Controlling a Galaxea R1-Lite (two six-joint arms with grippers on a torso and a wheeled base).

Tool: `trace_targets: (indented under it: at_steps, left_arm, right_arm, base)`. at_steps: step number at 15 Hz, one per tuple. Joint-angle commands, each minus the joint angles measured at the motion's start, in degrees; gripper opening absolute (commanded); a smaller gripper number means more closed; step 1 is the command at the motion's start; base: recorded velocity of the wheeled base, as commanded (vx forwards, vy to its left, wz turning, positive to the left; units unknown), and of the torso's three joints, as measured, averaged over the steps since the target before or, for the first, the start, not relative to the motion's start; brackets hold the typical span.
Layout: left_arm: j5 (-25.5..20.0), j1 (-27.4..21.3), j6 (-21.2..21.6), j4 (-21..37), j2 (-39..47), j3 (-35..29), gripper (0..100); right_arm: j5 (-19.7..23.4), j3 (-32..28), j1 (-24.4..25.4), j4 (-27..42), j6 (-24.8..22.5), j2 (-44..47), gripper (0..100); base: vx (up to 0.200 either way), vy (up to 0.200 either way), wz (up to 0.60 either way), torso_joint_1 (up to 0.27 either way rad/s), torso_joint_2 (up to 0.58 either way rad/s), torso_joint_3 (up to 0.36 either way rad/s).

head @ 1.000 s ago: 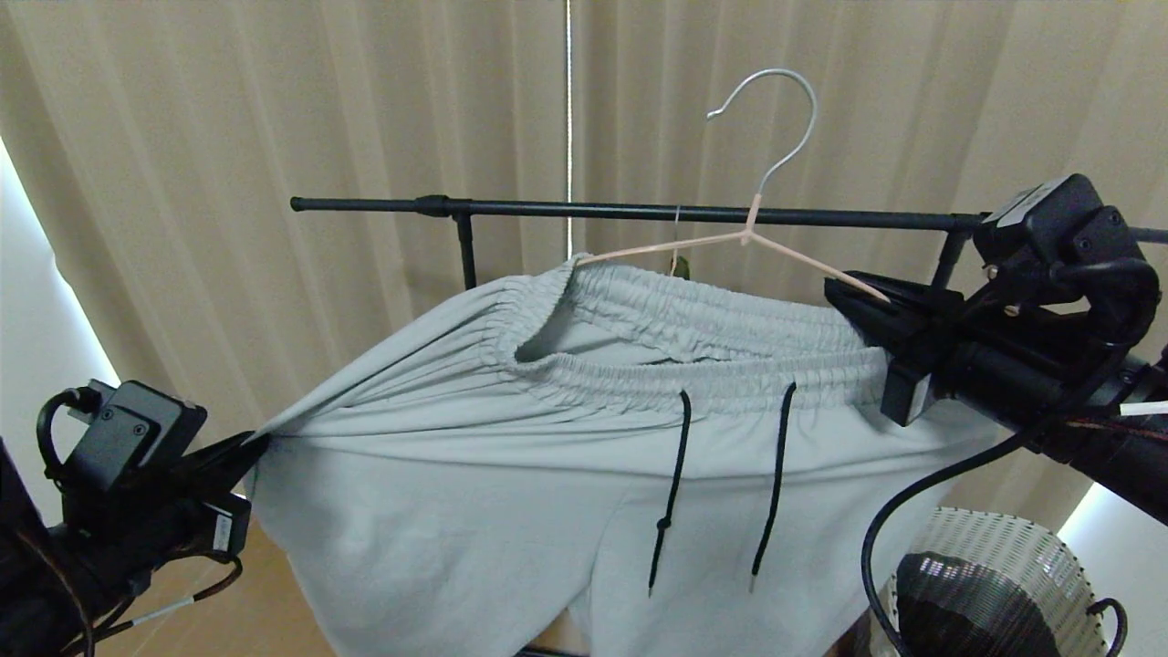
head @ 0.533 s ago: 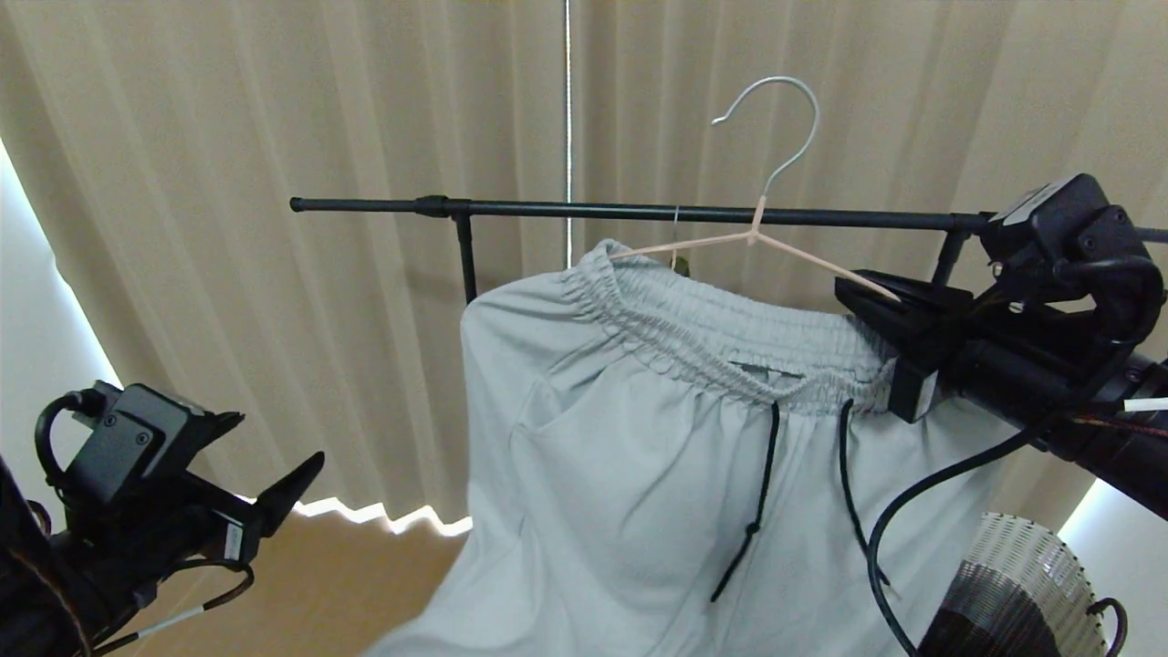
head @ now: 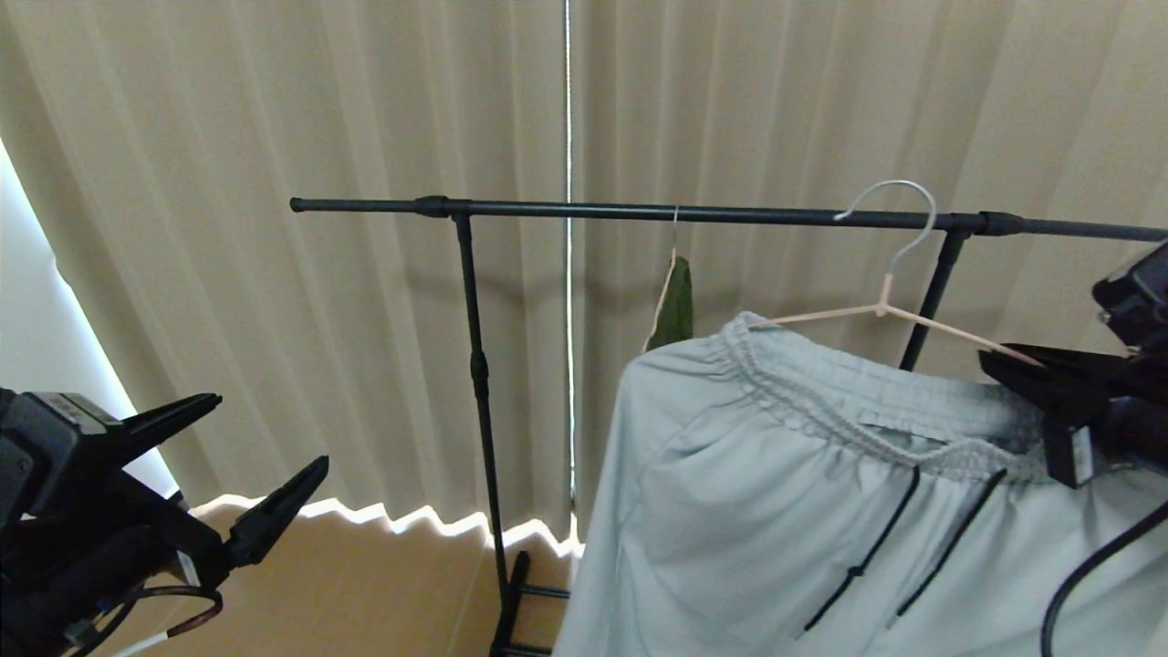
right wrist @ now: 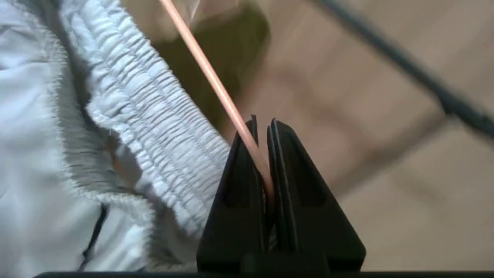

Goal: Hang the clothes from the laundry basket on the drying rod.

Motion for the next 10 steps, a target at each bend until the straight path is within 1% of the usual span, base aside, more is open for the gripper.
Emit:
trace_targets:
  at_steps: [1, 2, 3, 4, 5, 6, 8, 10]
  left_arm:
    - [-0.04, -0.17, 0.1, -0.06, -2.94, 2.66, 100]
    - [-0.04, -1.05, 0.1, -0.06, -3.56, 3.8, 100]
    - [-0.04, -1.66, 0.01, -0.06, -4.08, 4.5, 100]
    - [-0.04, -1.84, 0.01, -0.06, -4.7, 5.21, 100]
    - [-0.04, -1.84, 0.01, -0.06, -4.87, 5.12, 100]
    - [-0.04, -1.93, -0.07, -0.06, -5.58, 4.68, 100]
    - [-0.04, -1.84, -1.3, -0.06, -6.11, 3.8, 100]
    - [0.14, -1.4, -3.68, 0.03, -6.63, 2.04, 100]
  right_arm:
    - [-0.04, -0.5, -7.59, 5.79, -0.01, -8.7, 0]
    - [-0.04, -0.5, -10.23, 7.55, -0.1, -10.2, 0]
    - [-0.13, -0.41, -11.81, 8.61, -0.1, -11.08, 0]
    - [-0.57, -0.5, -15.24, 10.98, -0.8, -12.13, 0]
    - [-0.83, -0.41, -16.47, 11.68, -1.33, -12.4, 0]
    - [-1.36, -0.06, -19.63, 12.03, -2.47, -12.31, 0]
    - [-2.59, 0.03, -21.22, 12.03, -2.47, -12.04, 0]
    - [-3.82, 0.12, -21.22, 11.95, -2.38, -12.31, 0]
  base:
    - [0.0, 0.0, 0.0, 0.0, 0.0, 0.0]
    - [0.0, 0.0, 0.0, 0.0, 0.0, 0.0]
    - [0.0, 0.0, 0.0, 0.0, 0.0, 0.0]
    - [0.0, 0.0, 0.0, 0.0, 0.0, 0.0]
    - [0.0, 0.0, 0.0, 0.0, 0.0, 0.0]
    - [0.0, 0.0, 0.0, 0.0, 0.0, 0.0]
    - [0.0, 0.0, 0.0, 0.0, 0.0, 0.0]
    - [0.0, 0.0, 0.0, 0.0, 0.0, 0.0]
